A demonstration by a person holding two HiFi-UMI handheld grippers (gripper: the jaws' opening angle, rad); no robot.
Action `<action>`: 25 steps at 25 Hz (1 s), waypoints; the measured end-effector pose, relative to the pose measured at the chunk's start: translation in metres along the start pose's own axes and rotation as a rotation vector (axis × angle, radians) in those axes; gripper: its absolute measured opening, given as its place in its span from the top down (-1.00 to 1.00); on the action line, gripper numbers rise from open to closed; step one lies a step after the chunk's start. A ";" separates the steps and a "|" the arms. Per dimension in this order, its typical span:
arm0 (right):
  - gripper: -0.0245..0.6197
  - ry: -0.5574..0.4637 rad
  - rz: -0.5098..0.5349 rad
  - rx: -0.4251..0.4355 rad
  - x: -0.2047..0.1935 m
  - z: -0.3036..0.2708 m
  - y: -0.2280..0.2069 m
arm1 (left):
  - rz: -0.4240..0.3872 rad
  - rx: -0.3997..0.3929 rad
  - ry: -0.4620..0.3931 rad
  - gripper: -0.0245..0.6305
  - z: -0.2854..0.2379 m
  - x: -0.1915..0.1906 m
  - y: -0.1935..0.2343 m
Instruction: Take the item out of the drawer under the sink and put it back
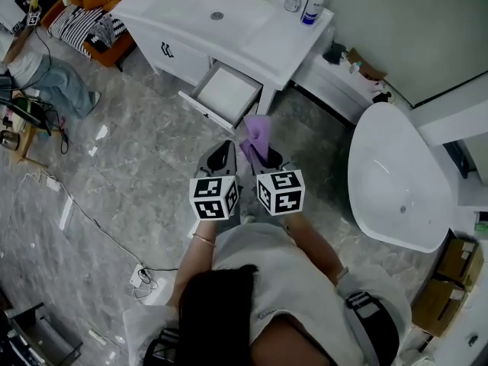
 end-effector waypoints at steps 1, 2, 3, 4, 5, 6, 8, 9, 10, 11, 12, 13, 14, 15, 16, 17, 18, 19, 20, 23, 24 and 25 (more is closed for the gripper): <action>0.65 0.009 -0.003 -0.006 0.002 -0.007 0.000 | 0.002 -0.001 0.003 0.92 -0.005 0.003 0.006; 0.65 0.016 -0.009 -0.008 0.005 -0.014 0.000 | 0.002 -0.002 0.006 0.91 -0.009 0.006 0.013; 0.65 0.021 -0.015 -0.010 0.008 -0.021 0.000 | 0.001 -0.003 0.011 0.92 -0.014 0.009 0.019; 0.65 0.026 -0.017 -0.014 0.011 -0.027 0.000 | 0.001 -0.006 0.016 0.91 -0.018 0.012 0.024; 0.65 0.032 -0.016 -0.019 0.014 -0.033 0.001 | 0.004 -0.008 0.020 0.92 -0.021 0.015 0.030; 0.65 0.037 -0.015 -0.022 0.017 -0.040 0.004 | 0.008 -0.010 0.023 0.92 -0.023 0.018 0.037; 0.65 0.044 -0.009 -0.024 0.025 -0.053 0.011 | 0.017 -0.010 0.027 0.92 -0.028 0.023 0.052; 0.65 0.047 -0.004 -0.024 0.029 -0.060 0.014 | 0.023 -0.012 0.027 0.92 -0.031 0.026 0.059; 0.65 0.050 0.001 -0.024 0.032 -0.067 0.017 | 0.029 -0.015 0.028 0.92 -0.034 0.029 0.065; 0.65 0.053 0.006 -0.025 0.035 -0.073 0.018 | 0.034 -0.019 0.031 0.92 -0.038 0.031 0.071; 0.65 0.058 0.009 -0.027 0.038 -0.080 0.020 | 0.038 -0.023 0.034 0.91 -0.042 0.033 0.077; 0.65 0.063 0.009 -0.029 0.041 -0.087 0.022 | 0.040 -0.025 0.039 0.92 -0.045 0.035 0.084; 0.65 0.067 0.008 -0.033 0.043 -0.094 0.024 | 0.042 -0.026 0.044 0.91 -0.048 0.037 0.091; 0.65 0.071 0.007 -0.037 0.046 -0.101 0.027 | 0.043 -0.027 0.049 0.92 -0.051 0.040 0.098; 0.65 0.076 0.006 -0.042 0.048 -0.108 0.029 | 0.045 -0.028 0.055 0.92 -0.053 0.042 0.105; 0.65 0.081 0.005 -0.047 0.051 -0.114 0.032 | 0.047 -0.030 0.060 0.92 -0.055 0.045 0.113; 0.65 0.087 0.004 -0.051 0.053 -0.121 0.035 | 0.052 -0.034 0.065 0.92 -0.057 0.047 0.120; 0.65 0.092 0.004 -0.054 0.055 -0.128 0.037 | 0.060 -0.040 0.069 0.92 -0.060 0.050 0.128; 0.65 0.097 0.005 -0.057 0.057 -0.135 0.038 | 0.068 -0.048 0.069 0.91 -0.064 0.054 0.134; 0.65 0.113 -0.003 -0.069 0.060 -0.152 0.042 | 0.069 -0.067 0.072 0.92 -0.074 0.063 0.151; 0.65 0.118 -0.008 -0.072 0.060 -0.157 0.044 | 0.061 -0.068 0.080 0.92 -0.076 0.064 0.156; 0.65 0.120 -0.011 -0.073 0.061 -0.161 0.047 | 0.056 -0.068 0.088 0.92 -0.079 0.064 0.161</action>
Point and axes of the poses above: the fingertips, and each gripper's own axes: z backward along the fingers, y to its left, x out of its top, the point moved 7 cm from there along z, backward along the fingers, and after that the axes turned 11 degrees about -x, right-handed, at the moved point
